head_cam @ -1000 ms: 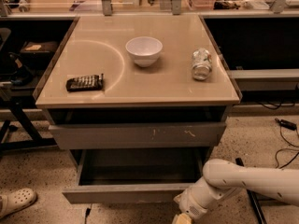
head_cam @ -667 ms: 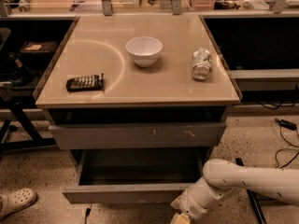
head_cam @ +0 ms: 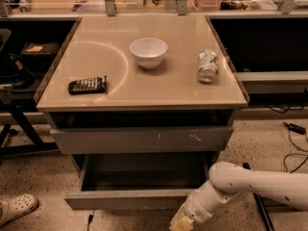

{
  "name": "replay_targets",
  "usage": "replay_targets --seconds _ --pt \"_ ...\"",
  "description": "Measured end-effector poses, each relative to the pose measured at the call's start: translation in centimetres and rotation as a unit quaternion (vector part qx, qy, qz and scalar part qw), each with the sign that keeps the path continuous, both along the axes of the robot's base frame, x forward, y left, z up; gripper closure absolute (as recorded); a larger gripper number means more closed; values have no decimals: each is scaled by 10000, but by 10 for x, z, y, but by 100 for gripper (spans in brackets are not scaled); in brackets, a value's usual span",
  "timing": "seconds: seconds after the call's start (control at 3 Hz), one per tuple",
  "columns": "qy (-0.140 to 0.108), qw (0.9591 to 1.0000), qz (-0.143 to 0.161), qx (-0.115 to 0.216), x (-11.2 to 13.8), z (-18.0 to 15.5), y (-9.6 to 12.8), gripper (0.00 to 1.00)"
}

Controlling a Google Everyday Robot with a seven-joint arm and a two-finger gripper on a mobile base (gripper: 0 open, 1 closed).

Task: Close middle drawer

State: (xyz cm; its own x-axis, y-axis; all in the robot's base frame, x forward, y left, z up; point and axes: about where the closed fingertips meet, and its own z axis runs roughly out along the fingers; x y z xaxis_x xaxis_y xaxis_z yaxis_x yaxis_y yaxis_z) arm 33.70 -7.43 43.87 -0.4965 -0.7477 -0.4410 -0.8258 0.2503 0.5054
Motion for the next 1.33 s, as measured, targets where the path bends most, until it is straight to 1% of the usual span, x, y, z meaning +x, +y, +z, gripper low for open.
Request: replay_targets --seconds 0.33,0.67,1.0,1.33 --pt "-124 9999 -103 6 17 2 0 88" --pt "-300 9994 -169 -48 39 8 0 100" --pt "-500 9981 -252 -244 58 9 0 100" --pt "-649 9961 -414 -440 73 2 -3 100"
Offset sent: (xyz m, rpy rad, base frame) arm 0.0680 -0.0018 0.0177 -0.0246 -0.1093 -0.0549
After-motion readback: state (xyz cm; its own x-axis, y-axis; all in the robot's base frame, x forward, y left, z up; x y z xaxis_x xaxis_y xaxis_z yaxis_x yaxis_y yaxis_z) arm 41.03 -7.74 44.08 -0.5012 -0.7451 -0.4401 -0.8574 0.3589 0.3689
